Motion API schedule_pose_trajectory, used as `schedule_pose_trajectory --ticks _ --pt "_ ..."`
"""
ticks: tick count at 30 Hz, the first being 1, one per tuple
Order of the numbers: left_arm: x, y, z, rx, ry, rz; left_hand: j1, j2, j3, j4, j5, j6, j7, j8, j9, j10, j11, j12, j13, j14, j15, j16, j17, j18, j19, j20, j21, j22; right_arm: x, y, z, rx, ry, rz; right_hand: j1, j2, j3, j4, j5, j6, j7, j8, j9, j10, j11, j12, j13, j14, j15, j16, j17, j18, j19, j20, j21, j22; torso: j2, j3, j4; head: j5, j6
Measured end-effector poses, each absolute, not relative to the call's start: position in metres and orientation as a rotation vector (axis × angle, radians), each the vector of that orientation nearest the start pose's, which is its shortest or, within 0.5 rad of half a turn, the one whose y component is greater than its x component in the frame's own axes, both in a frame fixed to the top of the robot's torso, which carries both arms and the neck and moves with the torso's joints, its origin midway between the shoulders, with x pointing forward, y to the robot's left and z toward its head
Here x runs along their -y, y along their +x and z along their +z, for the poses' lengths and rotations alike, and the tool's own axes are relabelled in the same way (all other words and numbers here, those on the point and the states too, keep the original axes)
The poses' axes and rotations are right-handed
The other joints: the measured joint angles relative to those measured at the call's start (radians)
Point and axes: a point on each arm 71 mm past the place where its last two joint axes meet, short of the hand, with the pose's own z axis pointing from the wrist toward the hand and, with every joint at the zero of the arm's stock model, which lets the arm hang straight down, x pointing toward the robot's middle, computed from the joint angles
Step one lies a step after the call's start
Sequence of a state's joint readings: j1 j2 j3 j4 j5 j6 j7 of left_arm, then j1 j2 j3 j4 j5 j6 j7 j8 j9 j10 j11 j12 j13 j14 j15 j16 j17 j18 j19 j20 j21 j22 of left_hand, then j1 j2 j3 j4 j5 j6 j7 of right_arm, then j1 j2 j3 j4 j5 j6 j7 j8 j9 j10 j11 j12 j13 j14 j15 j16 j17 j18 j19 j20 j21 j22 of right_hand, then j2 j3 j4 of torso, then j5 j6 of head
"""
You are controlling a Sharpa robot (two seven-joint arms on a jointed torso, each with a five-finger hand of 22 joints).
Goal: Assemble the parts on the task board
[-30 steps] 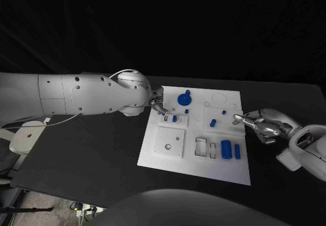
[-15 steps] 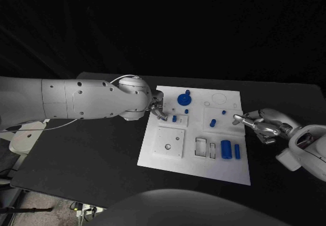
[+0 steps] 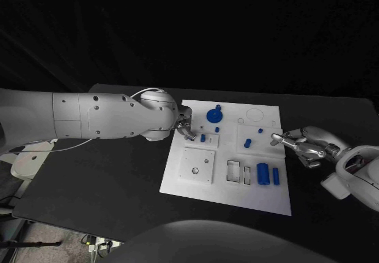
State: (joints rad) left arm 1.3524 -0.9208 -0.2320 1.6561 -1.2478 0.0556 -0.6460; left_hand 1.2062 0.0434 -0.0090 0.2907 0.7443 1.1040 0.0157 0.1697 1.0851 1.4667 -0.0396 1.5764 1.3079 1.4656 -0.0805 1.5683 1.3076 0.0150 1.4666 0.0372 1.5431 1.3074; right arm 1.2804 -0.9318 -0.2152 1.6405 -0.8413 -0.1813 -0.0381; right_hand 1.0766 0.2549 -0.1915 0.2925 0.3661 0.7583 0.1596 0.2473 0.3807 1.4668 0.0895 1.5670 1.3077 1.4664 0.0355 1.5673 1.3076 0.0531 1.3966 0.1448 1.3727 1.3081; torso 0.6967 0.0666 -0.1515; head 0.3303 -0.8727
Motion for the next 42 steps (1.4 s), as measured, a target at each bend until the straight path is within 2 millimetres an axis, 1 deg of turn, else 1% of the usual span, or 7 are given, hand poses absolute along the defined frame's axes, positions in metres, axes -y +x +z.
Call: schedule_pose_trajectory --ticks 23,40,42 --pt "-0.2315 0.4555 -0.2108 -2.219 -0.035 -0.131 0.0 0.0 0.005 0.0 -0.004 0.0 0.0 0.0 0.001 0.0 0.0 0.0 0.0 0.0 0.0 0.0 0.0 0.0 0.0 0.0 -0.004 0.0 0.2113 0.4463 -0.2163 -2.03 0.298 0.969 0.0 0.0 -0.003 -0.003 0.0 0.0 0.0 0.0 -0.001 0.0 0.0 0.0 0.0 0.0 0.0 0.0 0.0 0.0 0.0 0.0 0.0 0.0 0.0 -0.0001 0.0 0.0 0.0" --pt "-0.2289 0.4562 -0.2108 -2.215 -0.032 -0.135 0.0 0.0 0.005 0.0 -0.004 0.0 0.0 0.0 0.001 0.0 0.0 0.0 0.0 0.0 0.0 0.0 0.0 0.0 0.0 0.0 -0.004 0.0 0.2119 0.4467 -0.2171 -2.03 0.3 0.966 0.0 0.0 -0.003 -0.003 0.0 0.0 0.0 0.0 -0.001 0.0 0.0 0.0 0.0 0.0 0.0 0.0 0.0 0.0 0.0 0.0 0.0 0.0 0.0 0.0001 0.0001 0.003 0.0" --pt "-0.2286 0.4563 -0.2109 -2.214 -0.031 -0.135 0.0 0.0 0.005 0.0 -0.008 -0.004 0.004 0.0 0.001 0.0 0.0 0.0 0.0 0.0 0.0 0.0 0.0 0.0 0.0 0.0 -0.004 0.0 0.2119 0.4468 -0.2174 -2.031 0.3 0.966 0.0 0.0 -0.003 -0.003 0.0 0.0 0.0 0.0 -0.001 0.0 0.0 0.0 0.0 0.0 0.0 0.0 0.0 0.0 0.0 0.0 0.0 -0.001 0.0 0.0003 0.0 0.004 0.0"
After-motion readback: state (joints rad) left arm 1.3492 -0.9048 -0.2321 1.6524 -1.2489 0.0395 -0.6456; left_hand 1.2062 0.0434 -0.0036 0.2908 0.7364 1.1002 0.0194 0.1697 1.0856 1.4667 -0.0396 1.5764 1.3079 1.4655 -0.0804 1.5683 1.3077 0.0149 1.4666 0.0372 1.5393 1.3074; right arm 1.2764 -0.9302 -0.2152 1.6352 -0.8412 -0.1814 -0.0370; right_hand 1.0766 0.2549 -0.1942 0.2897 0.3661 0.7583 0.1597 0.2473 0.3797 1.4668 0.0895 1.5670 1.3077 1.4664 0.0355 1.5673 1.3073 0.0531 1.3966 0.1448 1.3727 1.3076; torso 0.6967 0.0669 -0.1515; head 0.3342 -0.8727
